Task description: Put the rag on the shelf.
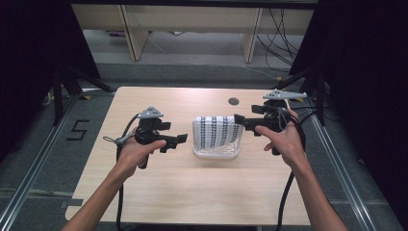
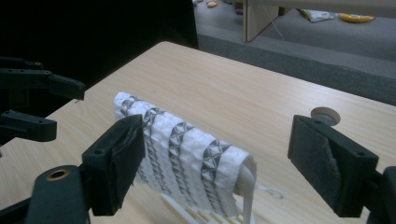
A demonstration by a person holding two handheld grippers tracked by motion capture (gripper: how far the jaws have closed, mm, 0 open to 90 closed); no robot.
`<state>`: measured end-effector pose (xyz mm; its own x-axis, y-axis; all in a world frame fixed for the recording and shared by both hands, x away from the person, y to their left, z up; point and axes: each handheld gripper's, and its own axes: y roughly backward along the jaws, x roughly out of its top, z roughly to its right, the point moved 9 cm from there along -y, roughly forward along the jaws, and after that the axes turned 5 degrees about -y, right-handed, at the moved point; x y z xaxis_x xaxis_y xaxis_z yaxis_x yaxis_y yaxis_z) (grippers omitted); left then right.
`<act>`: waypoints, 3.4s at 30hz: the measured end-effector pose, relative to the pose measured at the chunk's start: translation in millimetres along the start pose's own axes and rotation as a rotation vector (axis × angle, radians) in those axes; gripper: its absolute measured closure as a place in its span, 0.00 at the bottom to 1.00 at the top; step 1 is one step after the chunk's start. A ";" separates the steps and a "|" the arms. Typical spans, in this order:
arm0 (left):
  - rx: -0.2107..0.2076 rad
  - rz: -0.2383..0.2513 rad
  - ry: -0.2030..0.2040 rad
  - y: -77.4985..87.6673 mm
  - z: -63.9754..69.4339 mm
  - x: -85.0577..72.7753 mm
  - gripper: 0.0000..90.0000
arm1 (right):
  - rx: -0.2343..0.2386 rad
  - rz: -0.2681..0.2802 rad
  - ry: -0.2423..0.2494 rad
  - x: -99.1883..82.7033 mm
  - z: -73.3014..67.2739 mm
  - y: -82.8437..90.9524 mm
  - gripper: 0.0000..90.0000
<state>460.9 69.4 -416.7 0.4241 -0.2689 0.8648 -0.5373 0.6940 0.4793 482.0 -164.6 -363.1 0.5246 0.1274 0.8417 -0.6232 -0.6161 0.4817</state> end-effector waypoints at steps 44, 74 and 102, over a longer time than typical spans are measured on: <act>-0.067 0.012 -0.085 20.6 58.5 -71.6 0.18 | -0.015 -0.017 0.053 -77.6 -16.1 13.6 0.21; -0.073 0.005 -0.123 31.2 69.1 -125.4 0.18 | 0.033 -0.038 0.058 -140.4 -37.6 8.4 0.21; -0.034 -0.074 -0.115 32.3 76.0 -178.6 0.18 | 0.074 -0.197 0.102 -216.4 -51.2 -6.1 0.21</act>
<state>312.3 89.1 -544.3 0.3741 -0.3935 0.8398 -0.4815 0.6915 0.5385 342.6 -148.6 -535.7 0.5680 0.3266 0.7555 -0.4688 -0.6261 0.6231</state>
